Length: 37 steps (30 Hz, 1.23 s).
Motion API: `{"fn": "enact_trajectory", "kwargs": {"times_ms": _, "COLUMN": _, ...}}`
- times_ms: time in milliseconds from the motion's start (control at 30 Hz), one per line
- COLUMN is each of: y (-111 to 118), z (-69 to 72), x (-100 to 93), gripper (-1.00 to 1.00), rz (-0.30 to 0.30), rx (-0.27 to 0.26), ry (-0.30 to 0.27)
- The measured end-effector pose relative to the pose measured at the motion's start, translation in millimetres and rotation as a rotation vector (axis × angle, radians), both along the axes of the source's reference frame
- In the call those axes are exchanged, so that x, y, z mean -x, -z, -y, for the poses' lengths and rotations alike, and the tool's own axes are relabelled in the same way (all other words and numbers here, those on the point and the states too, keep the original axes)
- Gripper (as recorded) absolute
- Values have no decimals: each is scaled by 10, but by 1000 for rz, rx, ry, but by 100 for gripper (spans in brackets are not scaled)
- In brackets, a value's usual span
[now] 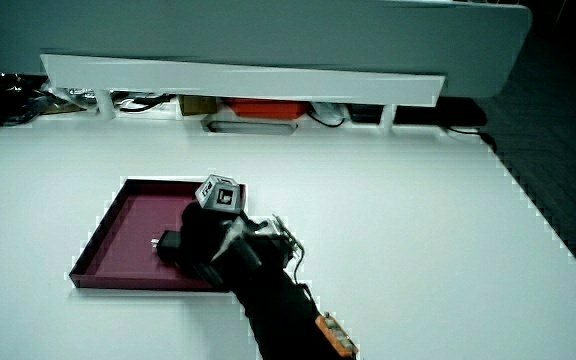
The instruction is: Pick charger from plate
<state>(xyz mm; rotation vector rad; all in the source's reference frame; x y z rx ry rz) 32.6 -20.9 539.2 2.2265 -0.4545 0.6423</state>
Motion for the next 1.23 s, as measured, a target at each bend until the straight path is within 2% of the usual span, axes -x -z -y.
{"fn": "enact_trajectory", "kwargs": {"times_ms": 67, "y": 38, "z": -3, "x": 4, "gripper": 100, "rz": -22, "rx": -29, "ry": -8}}
{"fn": "enact_trajectory", "kwargs": {"times_ms": 133, "y": 18, "z": -5, "x": 3, "gripper": 100, "rz": 2, "rx": -14, "ry": 4}}
{"fn": "enact_trajectory", "kwargs": {"times_ms": 200, "y": 15, "z": -10, "x": 1, "gripper": 100, "rz": 1, "rx": -40, "ry": 0}}
{"fn": "enact_trajectory", "kwargs": {"times_ms": 233, "y": 11, "z": -12, "x": 0, "gripper": 100, "rz": 8, "rx": -30, "ry": -1}}
{"fn": "enact_trajectory", "kwargs": {"times_ms": 300, "y": 74, "z": -15, "x": -5, "gripper": 100, "rz": 33, "rx": -51, "ry": -6}}
{"fn": "enact_trajectory", "kwargs": {"times_ms": 367, "y": 13, "z": -7, "x": -23, "gripper": 100, "rz": 28, "rx": -56, "ry": -15}}
{"fn": "enact_trajectory", "kwargs": {"times_ms": 400, "y": 58, "z": -1, "x": -24, "gripper": 100, "rz": 36, "rx": -57, "ry": 0}}
{"fn": "enact_trajectory", "kwargs": {"times_ms": 500, "y": 124, "z": 19, "x": -40, "gripper": 100, "rz": 59, "rx": -65, "ry": -5}}
{"fn": "enact_trajectory", "kwargs": {"times_ms": 767, "y": 449, "z": 48, "x": -82, "gripper": 100, "rz": 108, "rx": -107, "ry": 19}}
{"fn": "enact_trajectory", "kwargs": {"times_ms": 833, "y": 582, "z": 54, "x": -97, "gripper": 100, "rz": 132, "rx": -103, "ry": 23}}
{"fn": "enact_trajectory", "kwargs": {"times_ms": 900, "y": 700, "z": 46, "x": -115, "gripper": 100, "rz": 146, "rx": -126, "ry": 26}}
{"fn": "enact_trajectory", "kwargs": {"times_ms": 933, "y": 746, "z": 40, "x": -120, "gripper": 100, "rz": 162, "rx": -117, "ry": 39}}
{"fn": "enact_trajectory", "kwargs": {"times_ms": 1133, "y": 1031, "z": -64, "x": -149, "gripper": 100, "rz": 211, "rx": -149, "ry": 84}}
{"fn": "enact_trajectory", "kwargs": {"times_ms": 1167, "y": 973, "z": -90, "x": -167, "gripper": 100, "rz": 195, "rx": -161, "ry": 85}}
{"fn": "enact_trajectory", "kwargs": {"times_ms": 1233, "y": 1064, "z": -141, "x": -150, "gripper": 100, "rz": 214, "rx": -166, "ry": 101}}
